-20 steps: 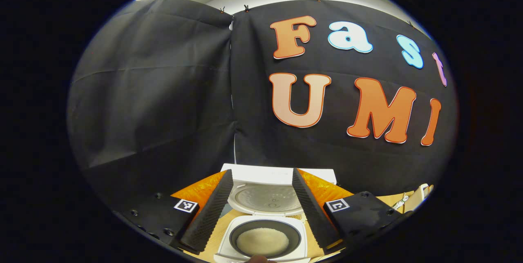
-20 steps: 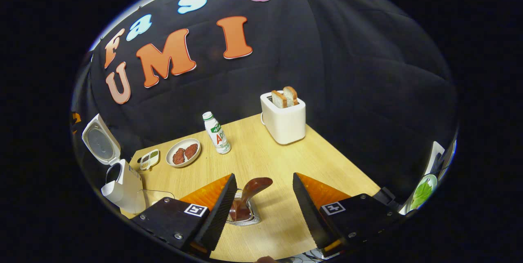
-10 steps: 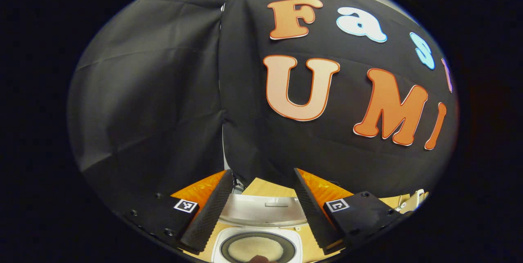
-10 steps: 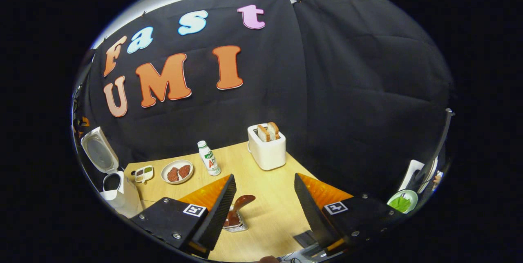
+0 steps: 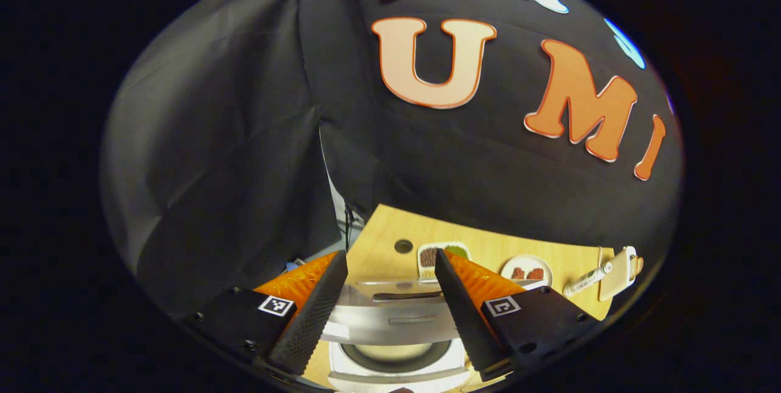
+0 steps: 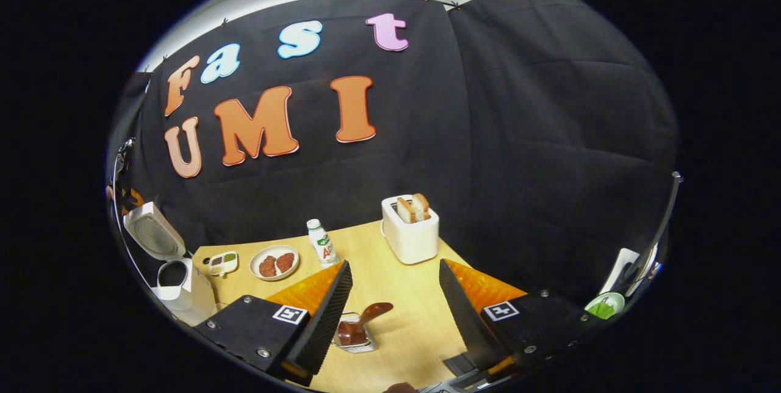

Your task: Close the left gripper, press the button to open the rice cooker; take a wooden spoon from the chopstick holder with the right hand, scoop a spoonful of rice and pour it into the rice cooker, then put the wooden spoon back into the chopstick holder.

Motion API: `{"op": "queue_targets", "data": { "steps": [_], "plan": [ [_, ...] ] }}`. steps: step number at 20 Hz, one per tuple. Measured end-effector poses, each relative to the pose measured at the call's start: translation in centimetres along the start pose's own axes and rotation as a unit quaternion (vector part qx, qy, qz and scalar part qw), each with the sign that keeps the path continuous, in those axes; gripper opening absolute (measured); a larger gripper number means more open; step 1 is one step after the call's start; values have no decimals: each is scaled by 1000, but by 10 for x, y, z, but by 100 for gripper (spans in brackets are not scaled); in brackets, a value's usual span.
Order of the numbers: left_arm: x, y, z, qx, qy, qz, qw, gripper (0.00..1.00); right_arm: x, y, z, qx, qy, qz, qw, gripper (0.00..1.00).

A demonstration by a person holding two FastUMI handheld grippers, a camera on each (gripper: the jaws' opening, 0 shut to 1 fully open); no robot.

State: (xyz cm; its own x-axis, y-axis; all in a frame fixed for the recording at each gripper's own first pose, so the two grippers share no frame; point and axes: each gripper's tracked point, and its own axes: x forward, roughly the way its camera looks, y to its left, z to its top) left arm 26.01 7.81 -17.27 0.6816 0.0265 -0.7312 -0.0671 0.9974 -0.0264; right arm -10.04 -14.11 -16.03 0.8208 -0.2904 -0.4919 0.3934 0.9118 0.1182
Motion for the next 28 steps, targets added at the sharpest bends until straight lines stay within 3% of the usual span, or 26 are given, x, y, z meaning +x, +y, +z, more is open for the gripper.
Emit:
{"op": "queue_targets", "data": {
  "steps": [2, 5, 6, 7, 8, 11, 12, 16, 21, 23, 25, 26, 28],
  "plan": [
    [-9, -12, -47, 3, 34, -18, 999, 99, 11, 16, -8, -4, 10, 24, 1000, 90],
    [-14, -11, -106, 11, 61, -8, 998, 100, 23, 38, -13, -7, 21, 54, 998, 90],
    [-15, -10, -123, 11, 72, -5, 997, 95, 26, 44, -15, -8, 23, 64, 998, 89],
    [-16, -11, -141, 7, 85, 0, 996, 100, 28, 49, -17, -11, 25, 71, 997, 89],
    [-14, -11, -159, 5, 99, 4, 995, 96, 31, 53, -20, -14, 26, 78, 997, 89],
    [-6, -3, -214, 8, 147, 20, 989, 100, 34, 63, -28, -15, 33, 94, 995, 89],
    [6, -1, -215, 7, 121, 23, 992, 100, 35, 64, -31, -16, 35, 97, 995, 89],
    [-20, -11, -216, -3, 125, 17, 992, 99, 34, 75, -27, -20, 31, 115, 993, 89],
    [-72, -44, -169, 39, -11, -16, 999, 96, 29, 108, 9, -44, -17, 141, 989, 89],
    [-104, -60, -146, 62, -79, -25, 995, 100, 23, 127, 30, -54, -49, 156, 985, 89],
    [-138, -69, -128, 75, -140, -31, 987, 95, 17, 147, 48, -68, -80, 172, 980, 89],
    [-153, -75, -121, 74, -166, -35, 983, 100, 12, 158, 55, -74, -93, 182, 976, 89],
    [-181, -86, -112, 78, -210, -40, 974, 95, 2, 179, 69, -73, -116, 206, 969, 89]
  ]
}}
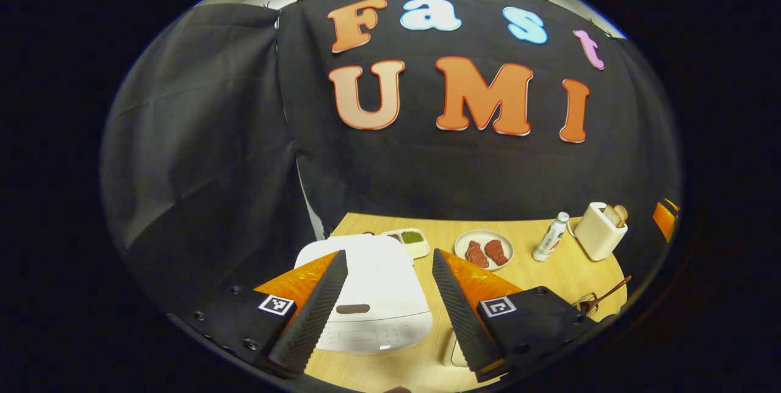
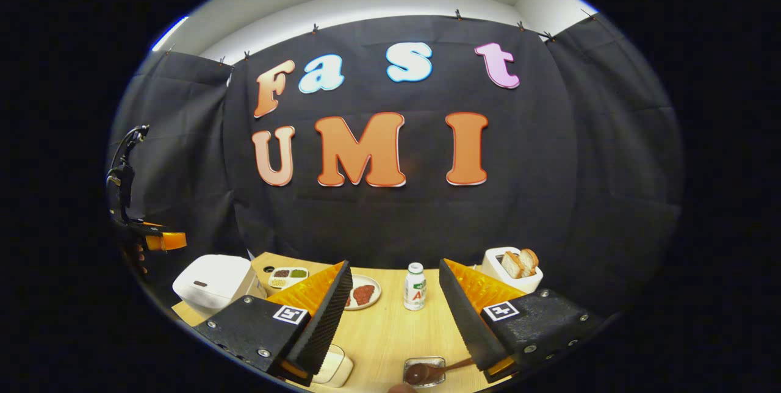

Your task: Close the left gripper, press the button to open the rice cooker; take a wooden spoon from the chopstick holder with the right hand, scoop a spoonful of rice and pour it into the rice cooker, then put the wooden spoon back into the chopstick holder.

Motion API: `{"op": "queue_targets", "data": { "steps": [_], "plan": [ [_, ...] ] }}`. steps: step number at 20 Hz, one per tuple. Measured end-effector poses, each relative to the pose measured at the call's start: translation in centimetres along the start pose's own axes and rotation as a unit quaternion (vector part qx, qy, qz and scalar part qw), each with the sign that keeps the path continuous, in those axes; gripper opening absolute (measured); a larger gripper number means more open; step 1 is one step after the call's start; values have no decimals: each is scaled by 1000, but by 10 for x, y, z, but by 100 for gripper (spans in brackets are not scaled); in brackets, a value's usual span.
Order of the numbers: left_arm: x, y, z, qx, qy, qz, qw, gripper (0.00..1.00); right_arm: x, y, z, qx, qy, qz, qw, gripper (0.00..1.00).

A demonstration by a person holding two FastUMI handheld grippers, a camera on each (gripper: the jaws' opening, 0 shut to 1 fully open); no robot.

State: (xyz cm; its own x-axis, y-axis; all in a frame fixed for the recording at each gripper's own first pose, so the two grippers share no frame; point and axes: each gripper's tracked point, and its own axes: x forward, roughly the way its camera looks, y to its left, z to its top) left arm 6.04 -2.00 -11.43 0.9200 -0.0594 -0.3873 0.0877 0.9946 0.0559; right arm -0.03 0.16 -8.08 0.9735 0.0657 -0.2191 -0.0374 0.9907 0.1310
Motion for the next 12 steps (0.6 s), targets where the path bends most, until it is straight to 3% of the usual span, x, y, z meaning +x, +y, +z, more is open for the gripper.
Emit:
{"op": "queue_targets", "data": {
  "steps": [1, 4, 5, 6, 12],
  "plan": [
    [-4, -3, 8, 6, -22, -1, 1000, 99, 1, 10, 9, 2, -14, 11, 1000, 89],
    [-26, -18, 29, 24, -82, -1, 996, 100, 5, 33, 29, -5, -57, 37, 998, 89],
    [-32, -24, 30, 28, -95, -6, 995, 95, 7, 41, 32, -9, -69, 43, 997, 89],
    [-36, -29, 30, 29, -100, -7, 995, 99, 9, 45, 29, -11, -74, 47, 996, 89],
    [-53, -44, 18, 35, -110, -8, 993, 100, 16, 69, 19, -8, -66, 69, 995, 89]
  ]
}}
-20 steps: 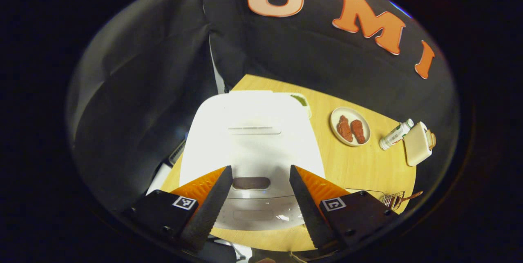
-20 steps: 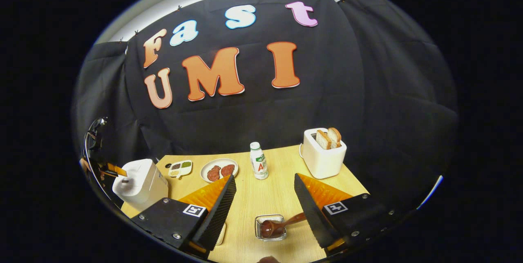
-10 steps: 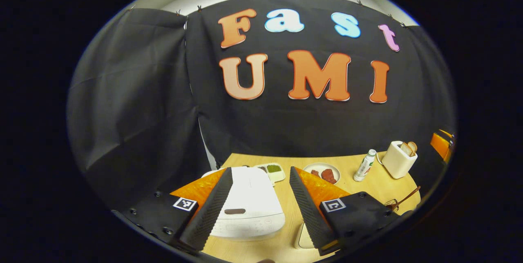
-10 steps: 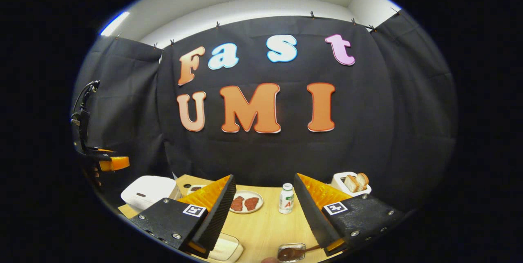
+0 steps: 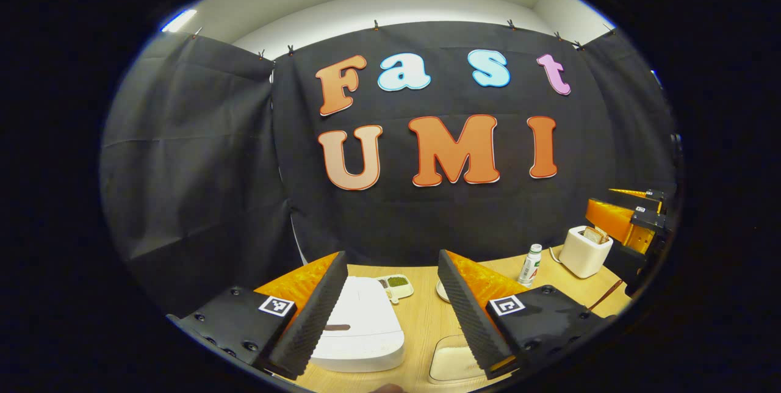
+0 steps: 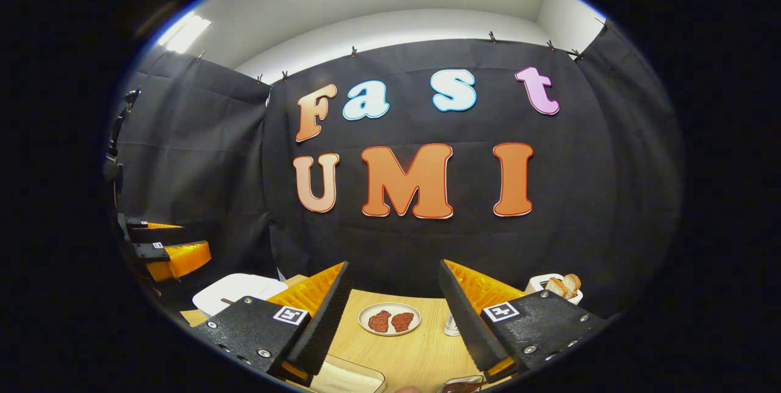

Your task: Close the left gripper, press the button to open the rice cooker; take a wooden spoon from the chopstick holder with the right hand, scoop a spoonful of rice and pour it into the rice cooker, then put the wooden spoon back into the chopstick holder.

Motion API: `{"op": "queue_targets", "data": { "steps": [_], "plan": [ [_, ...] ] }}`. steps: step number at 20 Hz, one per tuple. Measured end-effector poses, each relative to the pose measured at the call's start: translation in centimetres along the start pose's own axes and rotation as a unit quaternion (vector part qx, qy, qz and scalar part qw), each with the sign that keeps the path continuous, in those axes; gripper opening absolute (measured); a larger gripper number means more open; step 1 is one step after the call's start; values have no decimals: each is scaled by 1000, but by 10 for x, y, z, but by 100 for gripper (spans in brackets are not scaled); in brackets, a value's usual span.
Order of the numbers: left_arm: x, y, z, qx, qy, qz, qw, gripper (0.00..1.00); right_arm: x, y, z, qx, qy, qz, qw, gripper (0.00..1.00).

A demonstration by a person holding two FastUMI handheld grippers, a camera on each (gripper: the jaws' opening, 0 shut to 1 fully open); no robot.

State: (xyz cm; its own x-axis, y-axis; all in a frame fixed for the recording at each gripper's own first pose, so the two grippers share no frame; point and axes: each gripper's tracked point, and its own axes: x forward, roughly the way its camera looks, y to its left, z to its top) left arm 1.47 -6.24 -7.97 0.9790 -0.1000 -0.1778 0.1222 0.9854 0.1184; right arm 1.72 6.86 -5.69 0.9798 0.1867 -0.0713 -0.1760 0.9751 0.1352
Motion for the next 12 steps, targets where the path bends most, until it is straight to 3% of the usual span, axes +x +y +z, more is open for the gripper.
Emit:
{"op": "queue_targets", "data": {
  "steps": [3, 12],
  "plan": [
    [-6, -2, 12, 12, -22, 10, 1000, 99, 6, 7, 2, 1, -2, 9, 1000, 89],
    [-20, -5, 55, -17, -112, 13, 994, 99, 10, 22, 18, -14, -39, 30, 999, 89]
  ]
}}
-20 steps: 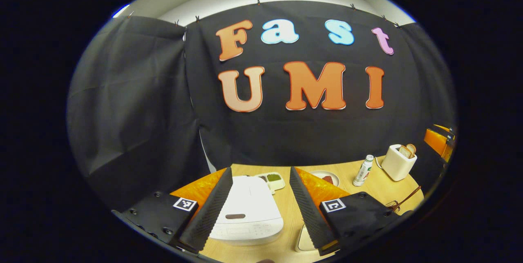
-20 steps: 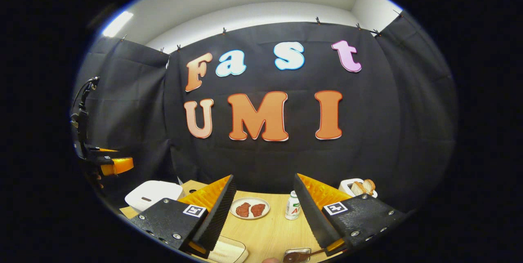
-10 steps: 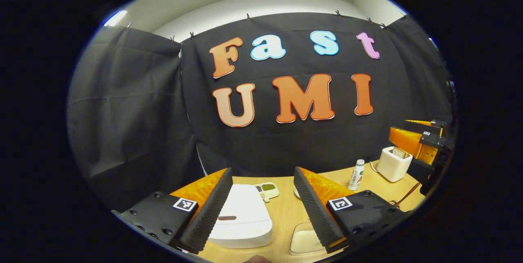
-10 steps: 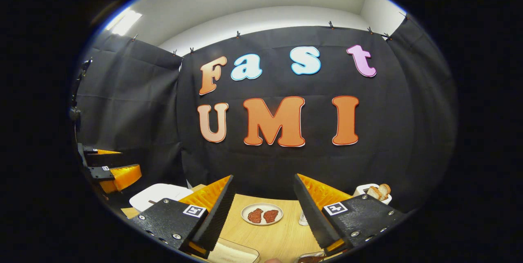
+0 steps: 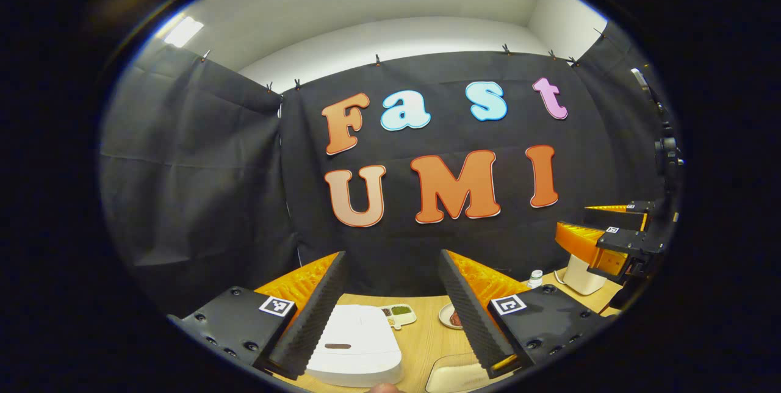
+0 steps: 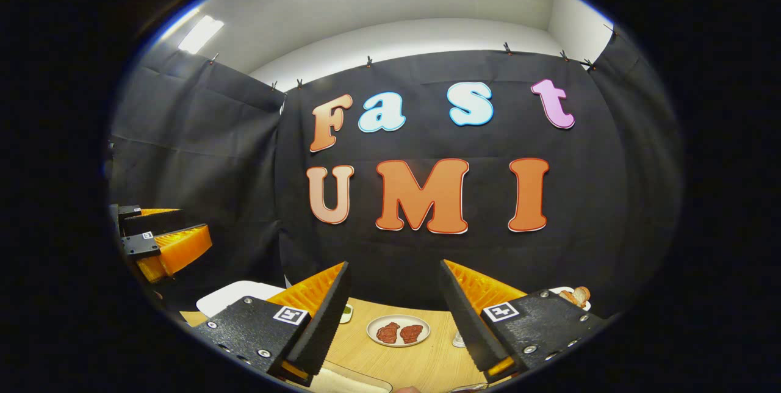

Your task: Close the left gripper, press the button to open the rice cooker; take a wooden spoon from the chopstick holder with the right hand, scoop a spoonful of rice and pour it into the rice cooker, then put the wooden spoon back into the chopstick holder.

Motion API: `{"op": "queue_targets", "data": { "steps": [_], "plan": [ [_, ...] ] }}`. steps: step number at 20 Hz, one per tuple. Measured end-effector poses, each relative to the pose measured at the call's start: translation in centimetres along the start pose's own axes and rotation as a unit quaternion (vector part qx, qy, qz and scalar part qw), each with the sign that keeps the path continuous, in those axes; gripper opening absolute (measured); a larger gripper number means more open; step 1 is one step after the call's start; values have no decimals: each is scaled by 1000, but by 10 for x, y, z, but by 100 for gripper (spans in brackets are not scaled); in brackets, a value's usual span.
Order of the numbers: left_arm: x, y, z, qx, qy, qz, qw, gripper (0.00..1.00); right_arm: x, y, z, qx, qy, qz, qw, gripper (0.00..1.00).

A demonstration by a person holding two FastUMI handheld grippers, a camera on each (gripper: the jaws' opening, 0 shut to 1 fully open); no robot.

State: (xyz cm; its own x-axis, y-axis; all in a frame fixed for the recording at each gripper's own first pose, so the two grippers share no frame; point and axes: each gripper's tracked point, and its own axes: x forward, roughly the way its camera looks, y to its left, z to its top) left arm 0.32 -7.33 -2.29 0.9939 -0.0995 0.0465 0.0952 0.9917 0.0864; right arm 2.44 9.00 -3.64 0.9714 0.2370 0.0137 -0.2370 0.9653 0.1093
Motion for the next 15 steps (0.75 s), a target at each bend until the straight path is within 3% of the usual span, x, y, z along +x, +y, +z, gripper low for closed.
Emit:
{"op": "queue_targets", "data": {
  "steps": [15],
  "plan": [
    [-3, 9, -9, -17, 4, 22, 1000, 99, -9, -5, -2, -14, 2, -7, 1000, 89]
  ]
}}
